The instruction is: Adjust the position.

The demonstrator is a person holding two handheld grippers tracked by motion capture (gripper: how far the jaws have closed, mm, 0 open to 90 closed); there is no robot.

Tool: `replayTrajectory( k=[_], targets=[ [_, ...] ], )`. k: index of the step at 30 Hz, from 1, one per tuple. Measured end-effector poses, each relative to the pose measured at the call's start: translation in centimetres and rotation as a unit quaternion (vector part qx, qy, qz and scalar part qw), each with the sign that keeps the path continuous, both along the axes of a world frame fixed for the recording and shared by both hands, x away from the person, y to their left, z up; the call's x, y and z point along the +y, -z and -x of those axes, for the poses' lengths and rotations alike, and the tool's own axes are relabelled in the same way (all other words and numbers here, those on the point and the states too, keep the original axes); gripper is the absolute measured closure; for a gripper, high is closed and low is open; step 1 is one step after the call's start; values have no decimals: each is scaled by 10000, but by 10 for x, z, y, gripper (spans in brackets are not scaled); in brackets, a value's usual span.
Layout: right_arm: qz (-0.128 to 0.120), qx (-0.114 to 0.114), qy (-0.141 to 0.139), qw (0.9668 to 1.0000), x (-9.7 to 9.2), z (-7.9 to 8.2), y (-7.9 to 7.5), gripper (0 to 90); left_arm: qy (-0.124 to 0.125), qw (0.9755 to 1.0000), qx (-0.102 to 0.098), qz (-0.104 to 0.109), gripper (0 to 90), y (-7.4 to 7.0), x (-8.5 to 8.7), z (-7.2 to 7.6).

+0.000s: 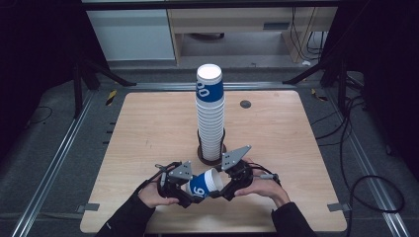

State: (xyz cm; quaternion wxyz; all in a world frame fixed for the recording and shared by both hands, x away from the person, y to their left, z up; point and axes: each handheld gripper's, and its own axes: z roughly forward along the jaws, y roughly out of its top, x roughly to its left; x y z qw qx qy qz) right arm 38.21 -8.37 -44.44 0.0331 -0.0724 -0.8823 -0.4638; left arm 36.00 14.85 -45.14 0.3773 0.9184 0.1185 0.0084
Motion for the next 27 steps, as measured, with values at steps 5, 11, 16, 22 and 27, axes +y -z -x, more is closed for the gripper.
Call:
replayTrajectory(
  k=[5,11,16,22,27],
  targets=[
    [-31,-35,3,10000,0,0,0,145,-21,10000,-12,38,267,0,0,0],
    [-210,-149,159,9995,-3,-1,-4,104,-144,9998,53,154,268,0,5,-4],
    [-518,-196,434,9975,-14,-4,-13,80,-353,9985,83,404,268,-3,15,-8],
    [-870,-276,820,9924,-28,-9,-21,79,-662,9929,78,987,268,-10,28,-13],
    [-1114,-188,1022,9883,-34,-12,-22,80,-763,9880,-11,1340,268,-15,33,-13]
  ],
)
